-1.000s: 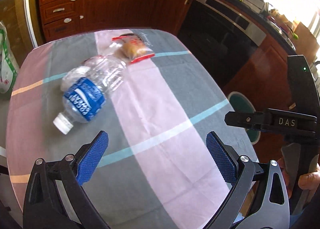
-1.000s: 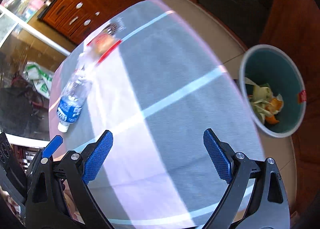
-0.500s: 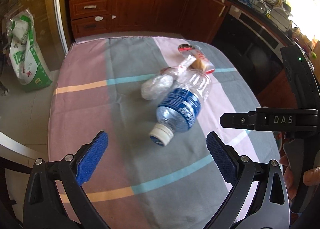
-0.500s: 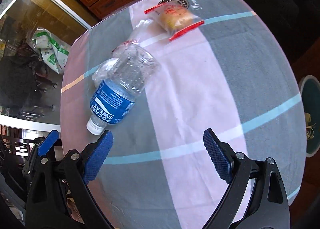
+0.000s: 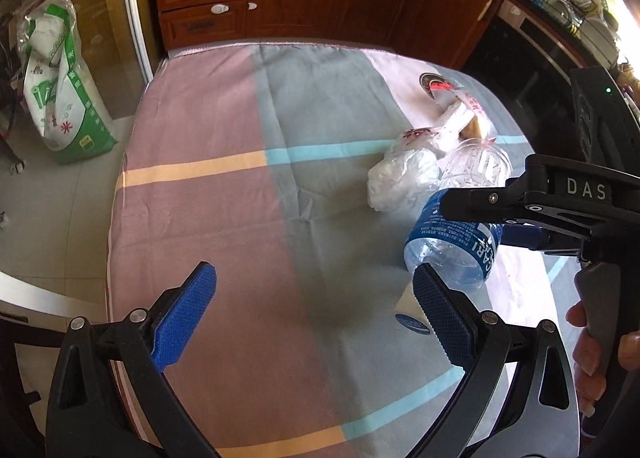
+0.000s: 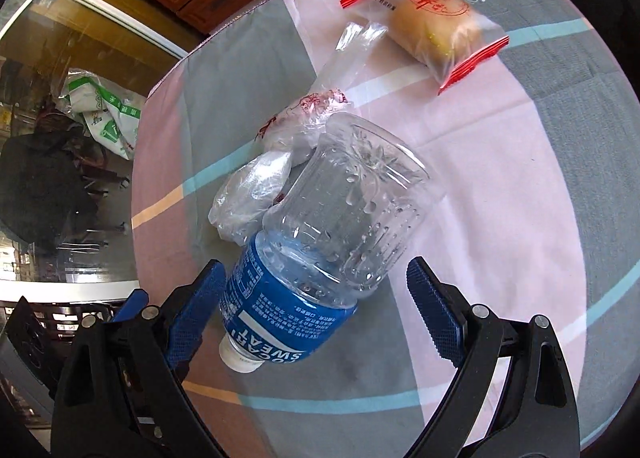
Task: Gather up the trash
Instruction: 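Grasp the clear plastic bag with the left tool while the right tool grasps the water bottle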
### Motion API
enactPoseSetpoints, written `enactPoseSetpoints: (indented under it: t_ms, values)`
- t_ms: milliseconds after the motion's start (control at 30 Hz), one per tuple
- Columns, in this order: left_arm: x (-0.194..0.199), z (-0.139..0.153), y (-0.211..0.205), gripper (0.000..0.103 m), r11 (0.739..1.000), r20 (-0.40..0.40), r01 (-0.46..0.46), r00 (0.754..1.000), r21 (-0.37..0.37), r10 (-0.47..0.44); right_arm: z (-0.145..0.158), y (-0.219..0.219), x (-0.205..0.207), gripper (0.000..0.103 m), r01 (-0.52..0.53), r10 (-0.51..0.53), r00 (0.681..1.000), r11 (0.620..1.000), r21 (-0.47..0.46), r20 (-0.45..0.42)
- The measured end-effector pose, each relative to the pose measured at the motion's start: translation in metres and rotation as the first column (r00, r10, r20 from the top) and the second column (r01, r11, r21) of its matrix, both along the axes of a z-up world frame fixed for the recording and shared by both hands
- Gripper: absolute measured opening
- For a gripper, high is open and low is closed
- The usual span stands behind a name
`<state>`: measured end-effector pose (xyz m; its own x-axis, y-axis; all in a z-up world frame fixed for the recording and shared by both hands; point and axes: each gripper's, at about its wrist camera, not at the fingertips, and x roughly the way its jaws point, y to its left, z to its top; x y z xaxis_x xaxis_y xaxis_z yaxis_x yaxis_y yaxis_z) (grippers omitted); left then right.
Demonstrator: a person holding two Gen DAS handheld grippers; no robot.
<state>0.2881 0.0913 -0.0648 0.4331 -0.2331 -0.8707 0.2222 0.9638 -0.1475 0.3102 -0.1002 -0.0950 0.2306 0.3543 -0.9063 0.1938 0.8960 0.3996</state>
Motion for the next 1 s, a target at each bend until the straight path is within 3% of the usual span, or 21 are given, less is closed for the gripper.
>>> enactPoseSetpoints:
  t_ms: [67, 167, 400, 633, 700, 767, 800, 833, 1000]
  values:
    - [0.004, -0.003, -0.005, 0.099, 1.000, -0.006, 0.003, 1.000, 0.015, -0.003, -0.002, 0.002, 0.002, 0.086, -0.010, 0.010, 1.000, 1.000, 0.006, 0.018]
    - [0.013, -0.006, -0.013, 0.099, 0.999, -0.006, 0.020, 1.000, 0.032, -0.020, 0.004, 0.001, 0.001, 0.074, -0.034, 0.035, 0.997, 0.999, -0.024, 0.062]
    - [0.035, -0.007, -0.050, 0.099, 0.997, -0.009, 0.071, 0.997, 0.026, -0.070, 0.011, -0.044, -0.009, 0.073, -0.027, 0.039, 0.995, 0.991, -0.132, 0.089]
    - [0.062, -0.022, -0.084, 0.098, 0.996, -0.033, 0.078, 0.996, 0.036, -0.077, 0.009, -0.086, -0.015, 0.073, -0.005, 0.018, 0.997, 0.988, -0.157, 0.081]
    - [0.065, -0.024, -0.090, 0.088, 0.996, -0.017, 0.076, 0.997, 0.054, -0.075, 0.009, -0.091, -0.016, 0.073, -0.006, 0.022, 0.996, 0.985, -0.171, 0.089]
    - [0.067, -0.028, -0.095, 0.065, 0.995, -0.032, 0.076, 0.997, 0.071, -0.074, 0.010, -0.094, -0.015, 0.073, -0.016, 0.035, 0.995, 0.981, -0.192, 0.097]
    - [0.066, -0.028, -0.097, 0.058, 0.993, -0.012, 0.064, 0.998, 0.102, -0.063, 0.010, -0.095, -0.015, 0.073, -0.018, 0.037, 0.994, 0.981, -0.194, 0.098]
    - [0.065, -0.028, -0.099, 0.044, 0.991, -0.005, 0.060, 0.998, 0.123, -0.060, 0.010, -0.097, -0.015, 0.073, -0.020, 0.039, 0.994, 0.981, -0.192, 0.099]
    - [0.053, -0.022, -0.100, 0.035, 0.993, 0.006, 0.028, 1.000, 0.117, -0.029, 0.010, -0.105, -0.020, 0.074, -0.014, 0.030, 0.994, 0.988, -0.155, 0.104]
